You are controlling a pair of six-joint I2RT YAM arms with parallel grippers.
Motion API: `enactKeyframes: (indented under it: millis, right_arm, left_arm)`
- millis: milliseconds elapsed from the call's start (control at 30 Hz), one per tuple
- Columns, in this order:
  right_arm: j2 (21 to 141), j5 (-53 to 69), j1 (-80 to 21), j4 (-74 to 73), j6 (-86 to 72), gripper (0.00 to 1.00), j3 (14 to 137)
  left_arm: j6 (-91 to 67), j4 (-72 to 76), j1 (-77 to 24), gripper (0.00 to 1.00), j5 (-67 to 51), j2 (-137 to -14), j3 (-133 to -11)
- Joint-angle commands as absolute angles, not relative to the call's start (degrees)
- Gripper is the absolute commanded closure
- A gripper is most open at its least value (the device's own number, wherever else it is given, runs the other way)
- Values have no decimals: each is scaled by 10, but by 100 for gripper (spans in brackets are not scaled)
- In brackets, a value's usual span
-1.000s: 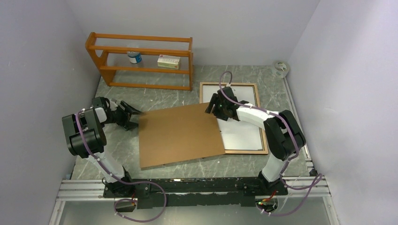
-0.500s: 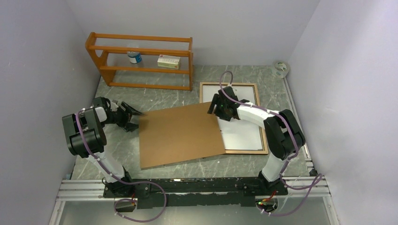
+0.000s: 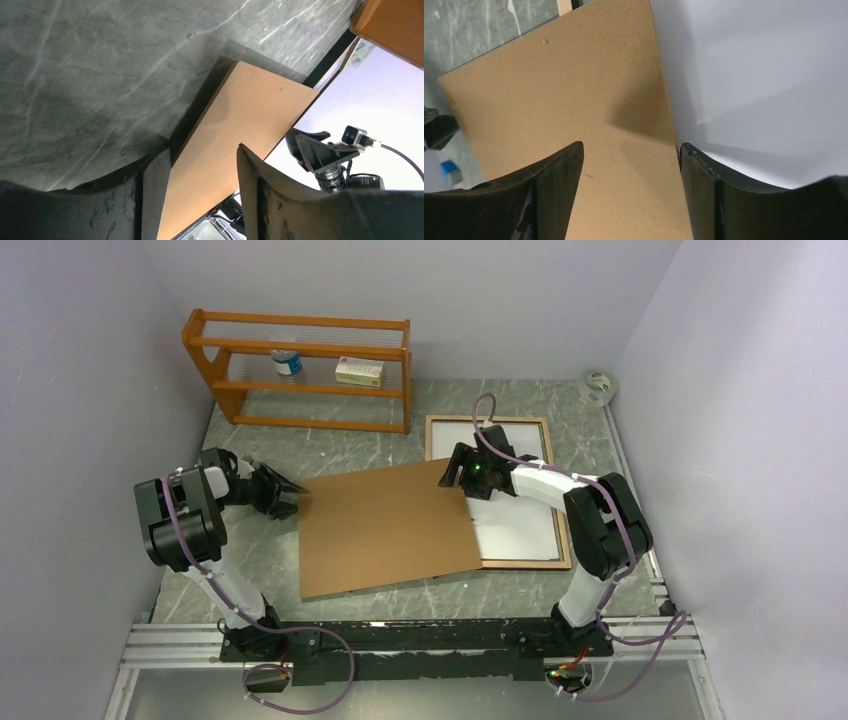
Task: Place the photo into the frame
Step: Turn over the photo frame item at the center of the board.
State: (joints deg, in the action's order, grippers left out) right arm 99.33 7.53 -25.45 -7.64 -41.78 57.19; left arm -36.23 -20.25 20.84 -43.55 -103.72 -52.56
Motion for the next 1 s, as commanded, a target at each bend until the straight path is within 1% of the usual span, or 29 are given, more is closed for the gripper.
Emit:
enactKeyframes:
  millis: [0, 100, 267, 367, 467, 567, 700, 833, 967]
  right_arm:
    - [1000, 204, -236, -22, -409, 28, 574]
    - [972, 272, -225, 47, -417, 30, 546]
    - [929, 439, -200, 167, -445, 36, 509]
    - [920, 498, -199, 160, -433, 39, 520]
    - [918, 534, -200, 182, -438, 44, 514]
    - [914, 545, -199, 174, -423, 48, 514]
    - [906, 561, -200, 205, -441, 54, 508]
    - [891, 535, -200, 185, -436, 70, 514]
    - [875, 500, -200, 146, -418, 95, 526]
  left_arm:
    - [-346, -229, 191, 45, -423, -1059, -533]
    - [-350, -229, 186, 48, -425, -1065, -537]
    - [-349, -233, 182, 49, -424, -1070, -549]
    - [-347, -237, 182, 49, -420, -1076, -561]
    - [-349, -236, 182, 49, -422, -1083, -571]
    - [-352, -233, 181, 49, -425, -1090, -578]
    - [-349, -238, 181, 49, -426, -1094, -588]
    - [-345, -244, 181, 49, -421, -1084, -591]
    - [-353, -250, 181, 47, -405, -1057, -588]
